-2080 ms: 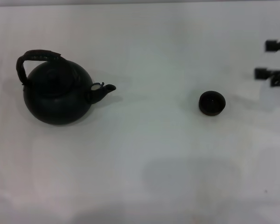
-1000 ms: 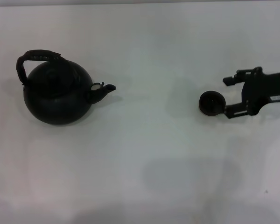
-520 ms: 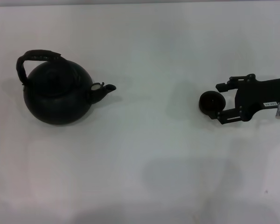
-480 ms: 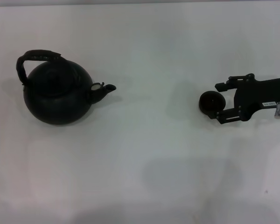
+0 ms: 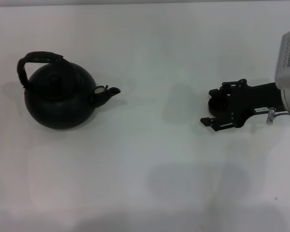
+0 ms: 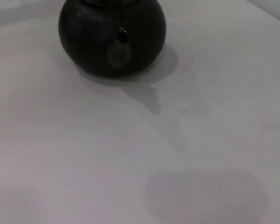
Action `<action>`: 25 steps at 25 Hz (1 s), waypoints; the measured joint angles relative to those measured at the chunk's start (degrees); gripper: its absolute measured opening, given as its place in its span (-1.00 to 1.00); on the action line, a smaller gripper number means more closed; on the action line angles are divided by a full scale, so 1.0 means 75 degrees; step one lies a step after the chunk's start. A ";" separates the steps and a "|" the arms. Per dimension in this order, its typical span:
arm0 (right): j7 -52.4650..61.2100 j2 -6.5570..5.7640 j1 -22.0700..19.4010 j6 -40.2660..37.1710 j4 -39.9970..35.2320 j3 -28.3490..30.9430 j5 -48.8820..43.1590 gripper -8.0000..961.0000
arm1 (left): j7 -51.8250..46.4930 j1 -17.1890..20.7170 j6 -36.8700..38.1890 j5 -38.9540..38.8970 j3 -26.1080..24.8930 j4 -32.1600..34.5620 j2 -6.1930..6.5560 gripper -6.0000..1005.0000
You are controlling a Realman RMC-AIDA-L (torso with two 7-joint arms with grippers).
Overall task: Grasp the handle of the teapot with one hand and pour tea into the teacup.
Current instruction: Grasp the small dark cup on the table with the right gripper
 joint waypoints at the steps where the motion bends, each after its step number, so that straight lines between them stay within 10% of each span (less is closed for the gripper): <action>1: 0.0001 0.0000 0.0020 -0.0015 0.0032 -0.0005 0.0000 0.78 | 0.0000 -0.0009 -0.0008 0.0000 -0.0001 0.0000 0.0000 0.74; 25: 0.0003 -0.0041 0.0068 -0.0239 0.0112 0.0058 -0.0104 0.77 | 0.0000 -0.0068 -0.0109 -0.0001 0.0000 0.0011 0.0012 0.74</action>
